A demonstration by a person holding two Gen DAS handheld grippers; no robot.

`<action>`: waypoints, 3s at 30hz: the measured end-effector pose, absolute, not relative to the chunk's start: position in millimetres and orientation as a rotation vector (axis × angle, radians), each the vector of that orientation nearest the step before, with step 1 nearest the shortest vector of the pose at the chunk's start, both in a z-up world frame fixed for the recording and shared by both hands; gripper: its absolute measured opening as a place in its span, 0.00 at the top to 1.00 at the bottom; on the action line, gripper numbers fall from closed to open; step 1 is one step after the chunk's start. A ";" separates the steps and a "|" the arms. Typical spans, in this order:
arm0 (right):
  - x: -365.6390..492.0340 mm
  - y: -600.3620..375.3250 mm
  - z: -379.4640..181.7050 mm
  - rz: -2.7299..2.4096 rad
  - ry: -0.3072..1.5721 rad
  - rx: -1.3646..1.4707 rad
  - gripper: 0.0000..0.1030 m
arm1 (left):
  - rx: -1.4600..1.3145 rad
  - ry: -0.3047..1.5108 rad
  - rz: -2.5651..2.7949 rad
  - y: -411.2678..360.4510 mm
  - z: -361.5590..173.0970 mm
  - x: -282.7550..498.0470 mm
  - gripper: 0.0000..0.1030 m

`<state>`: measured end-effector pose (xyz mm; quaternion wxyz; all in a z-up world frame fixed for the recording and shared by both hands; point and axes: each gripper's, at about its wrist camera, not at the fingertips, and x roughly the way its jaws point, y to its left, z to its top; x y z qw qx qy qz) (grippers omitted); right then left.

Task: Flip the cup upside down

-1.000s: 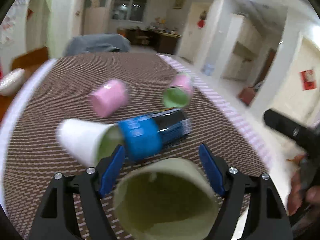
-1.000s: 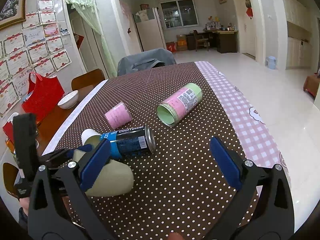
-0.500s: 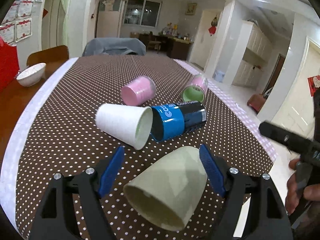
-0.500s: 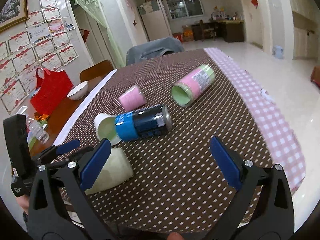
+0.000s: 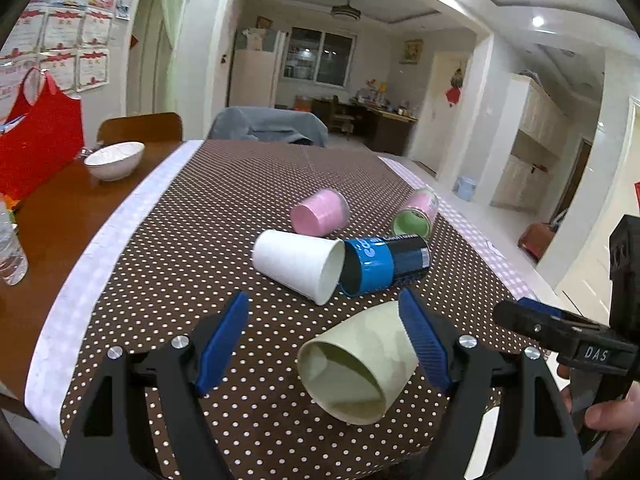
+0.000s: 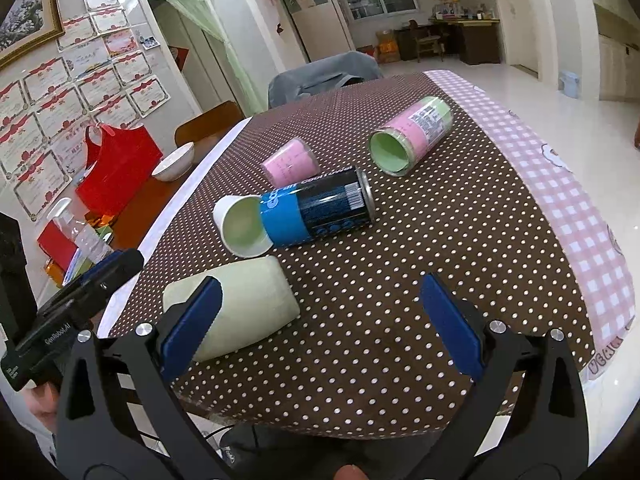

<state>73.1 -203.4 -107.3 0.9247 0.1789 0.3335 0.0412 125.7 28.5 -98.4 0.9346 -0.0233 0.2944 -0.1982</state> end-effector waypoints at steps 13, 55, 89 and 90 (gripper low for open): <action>88.5 -193.4 -106.5 0.102 0.733 0.407 0.06 | -0.011 0.571 -0.325 46.5 -91.4 118.0 0.26; 149.6 -185.2 -161.1 -0.164 1.192 1.129 0.06 | 0.073 0.619 -0.336 85.8 -109.2 217.4 0.26; 173.9 -179.6 -191.9 0.005 1.191 1.220 0.28 | 0.112 0.648 -0.307 60.0 -116.2 200.5 0.26; 172.2 -182.3 -193.5 0.020 1.183 1.231 0.28 | 0.114 0.646 -0.299 58.2 -115.4 198.1 0.26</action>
